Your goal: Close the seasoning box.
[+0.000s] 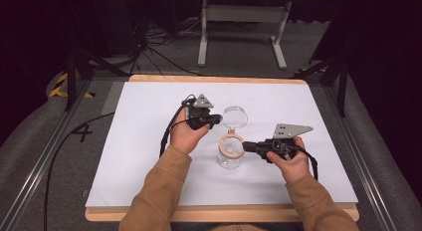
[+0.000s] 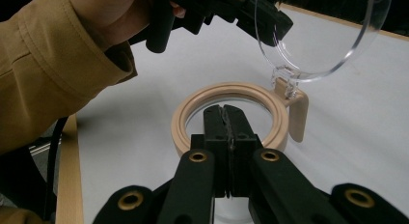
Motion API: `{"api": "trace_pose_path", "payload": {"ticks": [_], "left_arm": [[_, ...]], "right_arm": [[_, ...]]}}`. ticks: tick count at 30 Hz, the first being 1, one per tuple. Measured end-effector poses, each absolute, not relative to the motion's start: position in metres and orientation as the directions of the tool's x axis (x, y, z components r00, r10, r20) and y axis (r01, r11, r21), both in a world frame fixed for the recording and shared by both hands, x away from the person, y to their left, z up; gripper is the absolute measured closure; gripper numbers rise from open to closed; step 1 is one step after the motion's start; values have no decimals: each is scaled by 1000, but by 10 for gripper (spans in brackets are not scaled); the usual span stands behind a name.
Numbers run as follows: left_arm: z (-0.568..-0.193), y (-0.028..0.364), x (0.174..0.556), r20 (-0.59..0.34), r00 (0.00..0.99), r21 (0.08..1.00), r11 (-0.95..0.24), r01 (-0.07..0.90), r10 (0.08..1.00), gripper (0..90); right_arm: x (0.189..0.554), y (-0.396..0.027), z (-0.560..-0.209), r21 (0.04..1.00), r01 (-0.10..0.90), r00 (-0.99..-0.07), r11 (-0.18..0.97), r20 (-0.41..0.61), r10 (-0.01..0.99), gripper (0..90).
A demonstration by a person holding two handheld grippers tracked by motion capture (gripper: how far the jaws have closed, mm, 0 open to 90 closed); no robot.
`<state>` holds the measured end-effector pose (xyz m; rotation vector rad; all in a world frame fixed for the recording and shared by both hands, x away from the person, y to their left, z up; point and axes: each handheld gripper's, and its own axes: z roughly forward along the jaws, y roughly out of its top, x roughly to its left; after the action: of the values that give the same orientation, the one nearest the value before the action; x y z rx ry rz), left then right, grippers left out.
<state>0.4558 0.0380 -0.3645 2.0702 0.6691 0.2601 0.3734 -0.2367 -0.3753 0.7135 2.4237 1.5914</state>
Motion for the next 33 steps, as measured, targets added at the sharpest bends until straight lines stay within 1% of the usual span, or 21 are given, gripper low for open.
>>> {"api": "trace_pose_path", "payload": {"ticks": [5,6,7,10,14,19,29,31,33], "left_arm": [[-362,37,451,-53,837,828,-444,342,545,862],[-362,37,452,-42,842,831,-449,328,539,863],[-362,36,450,-58,838,833,-436,340,543,863],[-361,36,447,-37,845,827,-458,326,534,867],[-360,37,444,-35,850,826,-463,321,526,861],[-358,39,440,-39,857,813,-483,327,514,856],[-355,53,439,-76,836,811,-454,369,543,846],[-354,56,440,-66,840,801,-474,366,538,840],[-354,57,440,-79,831,799,-464,383,550,836]], "right_arm": [[373,-233,-374,916,286,-871,282,125,475,900],[374,-233,-374,917,283,-870,281,122,477,900],[374,-233,-374,918,283,-869,279,123,479,900],[374,-232,-374,917,290,-865,274,129,485,900],[376,-230,-373,917,288,-868,278,127,480,900],[377,-228,-372,914,287,-874,286,129,468,900],[374,-228,-370,900,288,-886,328,120,448,900],[373,-228,-369,895,294,-886,336,123,446,900],[373,-228,-369,889,301,-888,346,129,442,900]]}}
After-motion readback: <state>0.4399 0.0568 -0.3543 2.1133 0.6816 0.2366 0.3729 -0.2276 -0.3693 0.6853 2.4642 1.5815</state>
